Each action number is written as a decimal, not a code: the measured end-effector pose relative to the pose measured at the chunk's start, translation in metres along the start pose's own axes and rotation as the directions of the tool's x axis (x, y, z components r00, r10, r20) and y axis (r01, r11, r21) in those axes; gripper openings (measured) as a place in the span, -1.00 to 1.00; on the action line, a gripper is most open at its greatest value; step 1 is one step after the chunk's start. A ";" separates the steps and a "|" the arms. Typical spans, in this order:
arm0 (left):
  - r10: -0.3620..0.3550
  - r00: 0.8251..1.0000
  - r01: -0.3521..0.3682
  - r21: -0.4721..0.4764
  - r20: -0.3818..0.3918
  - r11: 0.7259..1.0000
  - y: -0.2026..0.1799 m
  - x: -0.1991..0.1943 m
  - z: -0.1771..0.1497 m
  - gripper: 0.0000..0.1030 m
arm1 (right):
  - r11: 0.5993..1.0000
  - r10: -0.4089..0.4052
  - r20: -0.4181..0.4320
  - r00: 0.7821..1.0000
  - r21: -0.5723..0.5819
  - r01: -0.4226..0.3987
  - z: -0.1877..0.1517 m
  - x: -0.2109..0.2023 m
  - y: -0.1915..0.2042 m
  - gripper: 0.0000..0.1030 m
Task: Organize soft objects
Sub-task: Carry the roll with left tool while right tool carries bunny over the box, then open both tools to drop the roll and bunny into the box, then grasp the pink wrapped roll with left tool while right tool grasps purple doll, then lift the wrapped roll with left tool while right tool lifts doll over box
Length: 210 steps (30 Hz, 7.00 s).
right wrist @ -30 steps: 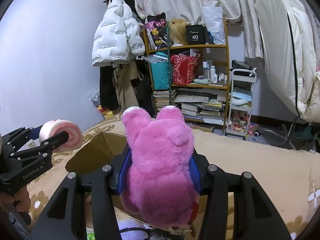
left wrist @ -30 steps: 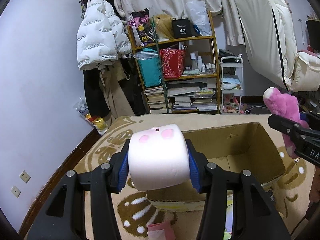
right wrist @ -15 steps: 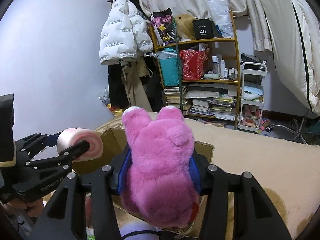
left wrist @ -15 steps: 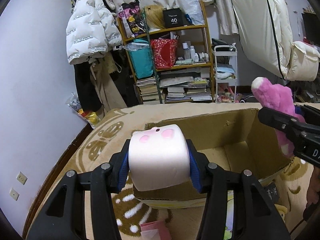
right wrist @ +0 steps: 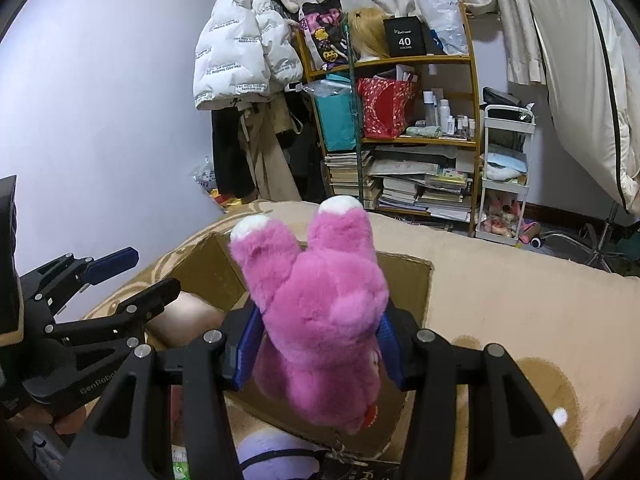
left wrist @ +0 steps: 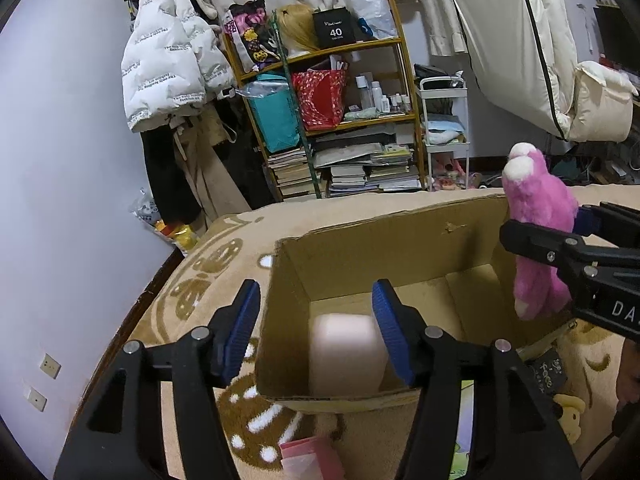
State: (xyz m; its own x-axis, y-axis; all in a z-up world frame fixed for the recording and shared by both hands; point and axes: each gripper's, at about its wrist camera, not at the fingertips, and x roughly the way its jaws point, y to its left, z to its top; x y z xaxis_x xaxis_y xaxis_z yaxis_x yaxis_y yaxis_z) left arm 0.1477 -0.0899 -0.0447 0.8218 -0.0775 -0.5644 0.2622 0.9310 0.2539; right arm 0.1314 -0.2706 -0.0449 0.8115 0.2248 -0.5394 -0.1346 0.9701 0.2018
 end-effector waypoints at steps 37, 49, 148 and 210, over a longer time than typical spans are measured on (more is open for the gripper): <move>0.067 0.990 -0.082 -0.115 -0.125 0.990 0.036 -0.087 -0.023 0.90 | 0.999 -0.030 0.053 0.998 0.017 0.029 -0.013 -0.083 0.026 1.00; 0.024 0.987 -0.052 -0.172 -0.160 0.984 0.045 -0.121 -0.033 0.91 | 0.999 -0.032 0.074 0.997 0.013 0.032 -0.019 -0.115 0.041 1.00; 0.005 0.962 -0.095 -0.320 -0.272 0.943 0.051 -0.074 -0.079 -0.15 | 0.998 0.000 -0.118 0.993 -0.057 -0.006 -0.066 -0.062 0.058 0.11; -0.046 0.994 0.032 -0.144 -0.096 0.989 0.002 0.005 0.015 -0.08 | 1.000 0.023 0.039 0.999 0.009 -0.024 -0.007 -0.009 -0.003 0.19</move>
State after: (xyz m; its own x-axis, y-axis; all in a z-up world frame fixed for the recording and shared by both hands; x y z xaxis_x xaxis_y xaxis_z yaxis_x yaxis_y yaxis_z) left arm 0.1600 -0.0936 -0.0358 0.7567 -0.0857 -0.6481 0.2125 0.9698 0.1199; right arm 0.1206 -0.2749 -0.0460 0.8295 0.2438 -0.5025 -0.1485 0.9636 0.2223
